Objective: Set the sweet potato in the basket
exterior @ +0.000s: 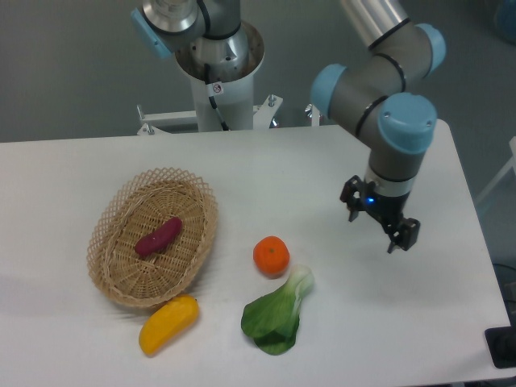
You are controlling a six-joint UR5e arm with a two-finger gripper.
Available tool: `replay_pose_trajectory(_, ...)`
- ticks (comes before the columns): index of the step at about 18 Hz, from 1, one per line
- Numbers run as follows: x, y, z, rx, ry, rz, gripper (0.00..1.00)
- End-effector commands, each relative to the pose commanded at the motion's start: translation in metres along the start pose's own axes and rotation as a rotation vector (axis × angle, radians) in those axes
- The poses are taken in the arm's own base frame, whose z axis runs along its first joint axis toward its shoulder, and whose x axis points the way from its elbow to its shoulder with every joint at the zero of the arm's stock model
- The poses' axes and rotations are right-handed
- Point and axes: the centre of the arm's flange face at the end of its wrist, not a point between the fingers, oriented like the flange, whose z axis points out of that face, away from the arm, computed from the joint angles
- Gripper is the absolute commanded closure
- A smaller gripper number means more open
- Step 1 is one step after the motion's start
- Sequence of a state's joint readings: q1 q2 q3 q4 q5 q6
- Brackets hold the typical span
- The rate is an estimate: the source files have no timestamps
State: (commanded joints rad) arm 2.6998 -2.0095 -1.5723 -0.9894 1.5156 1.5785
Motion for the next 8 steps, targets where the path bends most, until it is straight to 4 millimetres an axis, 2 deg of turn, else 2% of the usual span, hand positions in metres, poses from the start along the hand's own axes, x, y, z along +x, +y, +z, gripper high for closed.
replay_pose_trajectory(8,0.0037,0.0018,0.0062,-0.015,0.009,0.000,0.00)
